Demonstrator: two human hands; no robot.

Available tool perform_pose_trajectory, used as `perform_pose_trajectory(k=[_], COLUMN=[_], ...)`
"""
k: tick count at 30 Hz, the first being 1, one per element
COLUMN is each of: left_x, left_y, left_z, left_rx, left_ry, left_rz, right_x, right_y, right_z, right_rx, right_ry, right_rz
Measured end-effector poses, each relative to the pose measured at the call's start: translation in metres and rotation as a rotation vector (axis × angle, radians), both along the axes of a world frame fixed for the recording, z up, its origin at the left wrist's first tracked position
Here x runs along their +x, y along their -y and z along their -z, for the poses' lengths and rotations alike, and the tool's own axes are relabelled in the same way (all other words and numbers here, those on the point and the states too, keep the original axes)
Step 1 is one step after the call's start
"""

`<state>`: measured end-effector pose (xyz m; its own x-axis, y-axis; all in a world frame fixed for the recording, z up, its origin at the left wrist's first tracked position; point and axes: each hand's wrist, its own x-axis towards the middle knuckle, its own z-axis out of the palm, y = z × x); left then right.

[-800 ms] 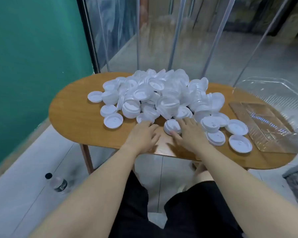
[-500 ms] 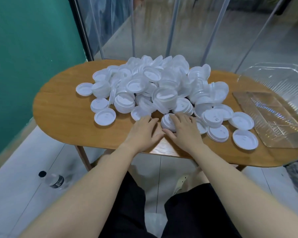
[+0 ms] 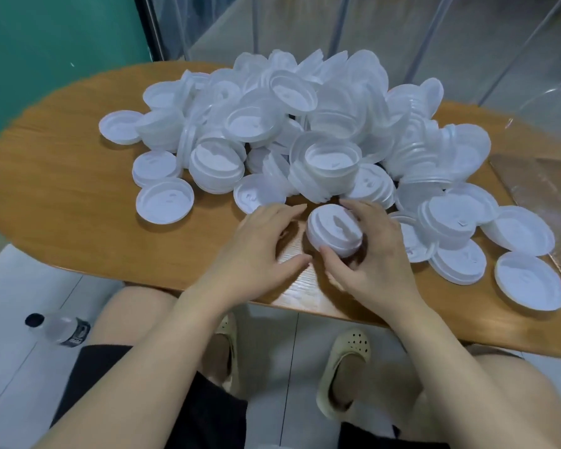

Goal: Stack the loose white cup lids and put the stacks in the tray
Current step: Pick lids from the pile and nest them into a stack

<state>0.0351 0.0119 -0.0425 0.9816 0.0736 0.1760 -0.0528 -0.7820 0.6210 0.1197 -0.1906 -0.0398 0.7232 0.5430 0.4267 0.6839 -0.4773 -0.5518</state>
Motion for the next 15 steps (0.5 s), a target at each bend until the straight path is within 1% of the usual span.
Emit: perform_pose_trajectory(k=[2,5,8,12,15], left_x=[0.001,0.005,0.009,0.008,0.003], left_y=[-0.001,0.005,0.013,0.016,0.014], left_z=[-0.003,-0.01,-0.012,-0.012,-0.013], left_rx=[-0.09,-0.244,-0.371,-0.327,-0.231], left_ry=[-0.032,-0.09,-0.059,-0.04,-0.038], left_rz=[0.023,0.019,-0.032,-0.072,-0.07], right_x=[-0.002,-0.004,-0.005,-0.005,-0.005], right_y=[-0.002,-0.006,-0.008,-0.005,-0.004], right_z=[-0.004,-0.01,-0.012,-0.007,-0.005], right_rx=[0.088,0.159,0.243,0.242,0.208], right_ry=[-0.127,-0.218,-0.339,-0.411,-0.41], right_rz=[-0.045,-0.1,-0.14,-0.146,-0.118])
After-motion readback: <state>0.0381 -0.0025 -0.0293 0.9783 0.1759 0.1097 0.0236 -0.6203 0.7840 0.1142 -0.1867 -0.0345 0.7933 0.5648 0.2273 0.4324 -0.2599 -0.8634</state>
